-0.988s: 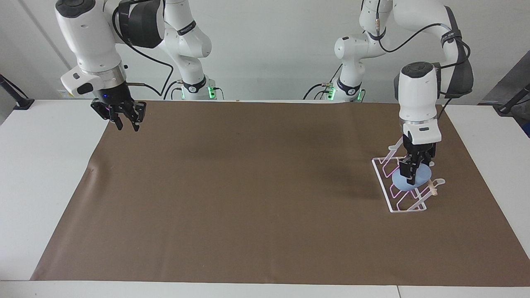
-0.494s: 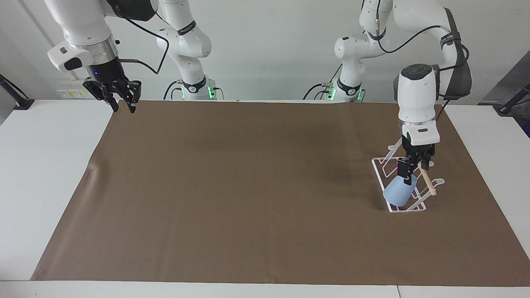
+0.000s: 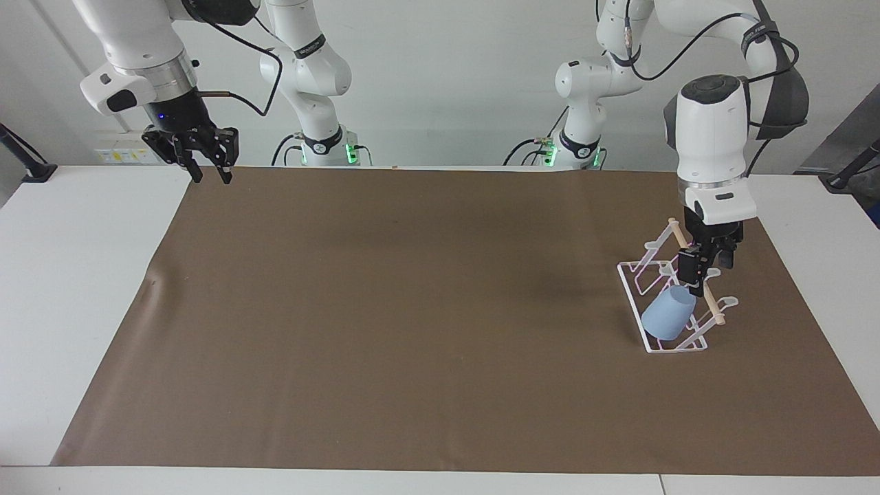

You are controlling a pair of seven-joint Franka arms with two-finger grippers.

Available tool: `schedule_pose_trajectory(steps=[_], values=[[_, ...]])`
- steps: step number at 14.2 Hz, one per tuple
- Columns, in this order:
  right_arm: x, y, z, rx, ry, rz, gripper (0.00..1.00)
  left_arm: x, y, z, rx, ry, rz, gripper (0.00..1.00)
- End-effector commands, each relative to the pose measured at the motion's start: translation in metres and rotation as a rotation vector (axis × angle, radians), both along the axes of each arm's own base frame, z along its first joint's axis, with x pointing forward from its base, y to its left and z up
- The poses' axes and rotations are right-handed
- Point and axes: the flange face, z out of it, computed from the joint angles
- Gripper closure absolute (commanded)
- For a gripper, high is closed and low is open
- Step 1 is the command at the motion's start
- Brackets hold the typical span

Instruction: Hang cup on cup holder

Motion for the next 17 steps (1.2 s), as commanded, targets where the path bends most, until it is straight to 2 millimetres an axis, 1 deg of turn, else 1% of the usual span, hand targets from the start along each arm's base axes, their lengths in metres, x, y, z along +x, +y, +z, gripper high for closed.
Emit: schedule_pose_trajectory(steps=[1,2,3,4,6,8,9,11,12,15,16,17], values=[[-0.001,0.000,0.002,0.021,0.003,-0.024,0.14,-0.004,0.010,0.053,-0.017,0.095,-0.084,0.00],[-0.001,0.000,0.001,0.021,0.003,-0.025,0.00,-0.006,0.014,0.065,-0.022,0.131,-0.117,0.00],[-0.001,0.000,0.001,0.021,0.003,-0.024,0.00,-0.009,0.017,0.069,-0.018,0.171,-0.156,0.00],[-0.001,0.000,0.001,0.021,0.003,-0.018,0.00,-0.014,0.018,0.069,-0.012,0.217,-0.203,0.00],[-0.001,0.000,0.001,0.021,0.005,-0.015,0.00,-0.028,0.014,0.075,-0.026,0.276,-0.267,0.00],[-0.001,0.000,-0.001,0.020,0.006,-0.018,0.00,-0.042,0.014,0.075,-0.016,0.376,-0.364,0.00],[-0.002,0.000,-0.001,0.020,0.006,-0.018,0.00,-0.049,0.016,0.079,-0.033,0.404,-0.401,0.00],[-0.003,0.000,-0.002,0.019,0.008,-0.018,0.00,-0.056,0.028,0.082,-0.088,0.432,-0.451,0.00],[-0.003,0.001,-0.005,0.020,0.016,-0.021,0.00,-0.056,0.032,0.082,-0.092,0.435,-0.465,0.00],[-0.003,0.001,-0.006,0.019,0.013,-0.027,0.00,-0.061,0.038,0.080,-0.087,0.490,-0.541,0.00],[-0.003,0.001,-0.006,0.019,0.013,-0.027,0.00,-0.063,0.051,0.078,-0.097,0.520,-0.560,0.00],[-0.003,0.000,-0.005,0.019,0.012,-0.029,0.00,-0.064,0.059,0.079,-0.120,0.524,-0.581,0.00]])
